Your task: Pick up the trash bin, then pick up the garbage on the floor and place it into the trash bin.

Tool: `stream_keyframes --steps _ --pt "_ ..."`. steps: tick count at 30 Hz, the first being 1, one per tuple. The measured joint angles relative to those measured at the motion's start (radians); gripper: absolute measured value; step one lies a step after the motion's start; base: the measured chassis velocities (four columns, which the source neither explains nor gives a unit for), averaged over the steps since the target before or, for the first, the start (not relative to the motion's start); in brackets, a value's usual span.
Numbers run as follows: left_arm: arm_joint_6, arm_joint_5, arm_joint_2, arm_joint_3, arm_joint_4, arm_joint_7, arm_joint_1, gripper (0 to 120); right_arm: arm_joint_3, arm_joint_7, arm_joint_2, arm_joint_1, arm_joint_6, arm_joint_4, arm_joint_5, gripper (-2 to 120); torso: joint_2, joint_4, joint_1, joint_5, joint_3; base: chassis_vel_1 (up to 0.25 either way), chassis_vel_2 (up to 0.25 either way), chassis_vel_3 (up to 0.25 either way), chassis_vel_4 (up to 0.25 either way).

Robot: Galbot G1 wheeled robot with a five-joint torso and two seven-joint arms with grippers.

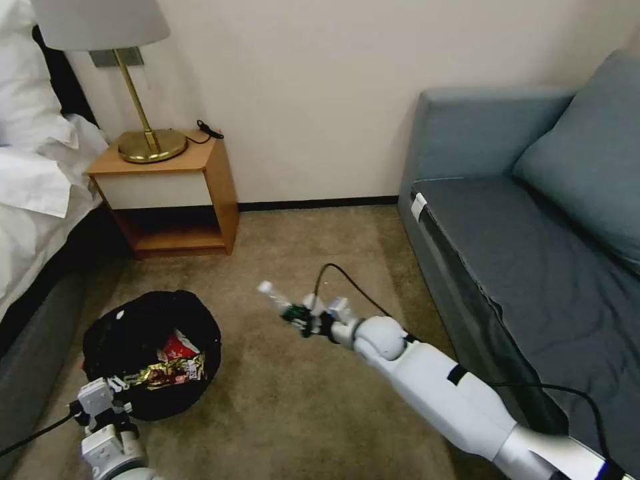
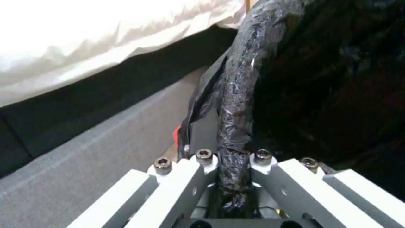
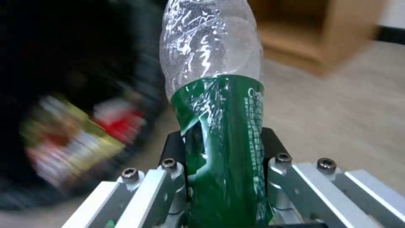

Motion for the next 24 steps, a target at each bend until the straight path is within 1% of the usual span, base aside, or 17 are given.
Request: stream_keyframes --steps 1,3,7,8,12,13,17,24 --pt "0.001 0.002 -0.004 0.002 -0.004 0.000 0.000 3 -0.024 0.007 0.025 0.007 0.003 0.010 0.030 25 0.000 -0.0001 0.000 0.0000 0.000 0.000 0.000 0.000 0.000" --pt "0.002 0.002 -0.006 0.003 -0.004 0.000 -0.001 3 -0.036 0.010 0.037 0.011 0.005 0.013 0.042 25 0.000 0.0000 0.000 0.0001 0.000 0.000 0.000 0.000 0.000" --pt "0.007 0.004 -0.020 0.007 -0.002 0.000 -0.012 3 -0.113 0.049 0.140 0.037 0.034 -0.007 0.118 25 0.000 0.0000 0.000 0.0000 0.000 0.000 0.000 0.000 0.000" --pt "0.007 0.004 -0.020 0.007 -0.002 0.000 -0.012 3 -0.113 0.049 0.140 0.037 0.034 -0.007 0.118 25 0.000 0.0000 0.000 0.0000 0.000 0.000 0.000 0.000 0.000" --pt "0.009 0.002 -0.028 0.008 0.003 0.001 -0.019 3 -0.150 0.067 0.208 0.039 0.043 -0.041 0.143 25 0.000 0.0000 0.000 0.0000 0.000 0.000 0.000 0.000 0.000" --pt "0.009 0.002 -0.028 0.008 0.003 0.001 -0.019 3 -0.150 0.067 0.208 0.039 0.043 -0.041 0.143 25 0.000 0.0000 0.000 0.0000 0.000 0.000 0.000 0.000 0.000" --pt "0.011 -0.003 -0.030 0.008 -0.007 0.003 -0.016 3 -0.201 0.078 0.250 0.032 0.061 -0.086 0.135 25 0.000 0.0000 0.000 -0.0001 0.000 0.000 0.000 0.000 0.000" --pt "0.012 -0.010 -0.025 0.006 -0.021 0.004 -0.005 3 -0.227 0.083 0.282 0.018 0.095 -0.157 0.093 25 0.000 -0.0001 0.000 0.0001 0.000 0.000 0.000 0.000 0.000"
